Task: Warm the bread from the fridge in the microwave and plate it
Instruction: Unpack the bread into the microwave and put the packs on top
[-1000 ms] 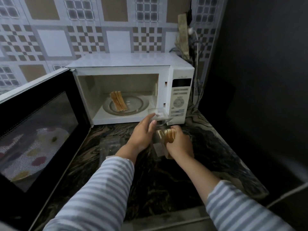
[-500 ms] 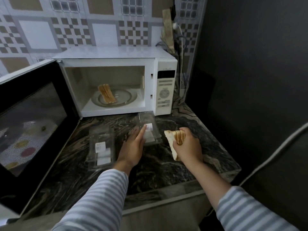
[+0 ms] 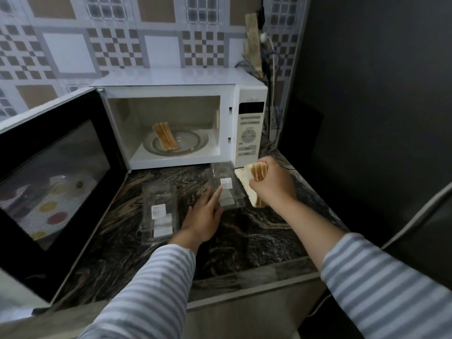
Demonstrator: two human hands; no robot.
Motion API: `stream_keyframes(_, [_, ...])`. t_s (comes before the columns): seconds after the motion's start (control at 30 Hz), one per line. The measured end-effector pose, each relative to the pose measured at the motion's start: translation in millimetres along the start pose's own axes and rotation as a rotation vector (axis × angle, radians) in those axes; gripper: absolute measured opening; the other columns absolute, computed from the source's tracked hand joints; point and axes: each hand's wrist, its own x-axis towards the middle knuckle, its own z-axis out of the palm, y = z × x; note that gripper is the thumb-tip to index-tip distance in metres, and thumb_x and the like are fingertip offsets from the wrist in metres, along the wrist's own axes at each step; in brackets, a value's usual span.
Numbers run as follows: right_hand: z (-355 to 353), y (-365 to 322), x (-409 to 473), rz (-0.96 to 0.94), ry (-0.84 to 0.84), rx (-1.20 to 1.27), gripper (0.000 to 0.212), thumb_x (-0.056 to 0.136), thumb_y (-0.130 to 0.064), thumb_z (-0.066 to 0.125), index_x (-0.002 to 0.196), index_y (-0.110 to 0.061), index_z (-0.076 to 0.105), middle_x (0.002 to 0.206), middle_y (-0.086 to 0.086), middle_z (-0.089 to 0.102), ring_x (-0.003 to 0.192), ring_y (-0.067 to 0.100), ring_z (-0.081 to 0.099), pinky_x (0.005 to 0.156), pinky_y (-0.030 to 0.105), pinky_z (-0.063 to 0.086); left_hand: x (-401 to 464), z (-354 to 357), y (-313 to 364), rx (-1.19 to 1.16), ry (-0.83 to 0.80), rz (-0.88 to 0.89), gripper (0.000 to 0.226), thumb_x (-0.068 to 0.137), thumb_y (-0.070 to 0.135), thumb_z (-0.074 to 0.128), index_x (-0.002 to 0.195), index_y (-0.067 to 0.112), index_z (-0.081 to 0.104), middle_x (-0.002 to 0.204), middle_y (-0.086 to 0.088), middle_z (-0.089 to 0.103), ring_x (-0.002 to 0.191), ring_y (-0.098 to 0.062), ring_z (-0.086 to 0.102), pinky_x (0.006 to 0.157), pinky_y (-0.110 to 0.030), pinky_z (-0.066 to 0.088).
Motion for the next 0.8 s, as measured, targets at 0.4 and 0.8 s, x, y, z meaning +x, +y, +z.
stream_keyframes(0.4, [4, -106, 46, -0.032, -0.043, 0.037, 0.046, 0.081, -0.021, 0.070, 0.123, -0.018, 0.052, 0.113, 0.003, 0.060, 0.084, 0.019, 0.050, 0.059, 0.024, 0.036, 0, -129, 23, -0.204, 0.222, 0.075, 0.038, 0.097, 0.016, 0.048, 0.135, 0.016, 0.051, 0.134, -0.001, 0.057, 0.124, -0.016, 0.052, 0.099, -0.018, 0.035])
stream_keyframes(0.8, [89, -125, 127, -0.053, -0.172, -0.021, 0.047, 0.080, -0.022, 0.071, 0.123, -0.017, 0.052, 0.118, 0.008, 0.060, 0.104, 0.027, 0.058, 0.074, 0.029, 0.041, -2, -110, -153, -0.039, 0.267, -0.040, 0.045, 0.092, 0.010, 0.045, 0.136, 0.012, 0.050, 0.145, -0.005, 0.044, 0.136, -0.017, 0.038, 0.113, -0.017, 0.024])
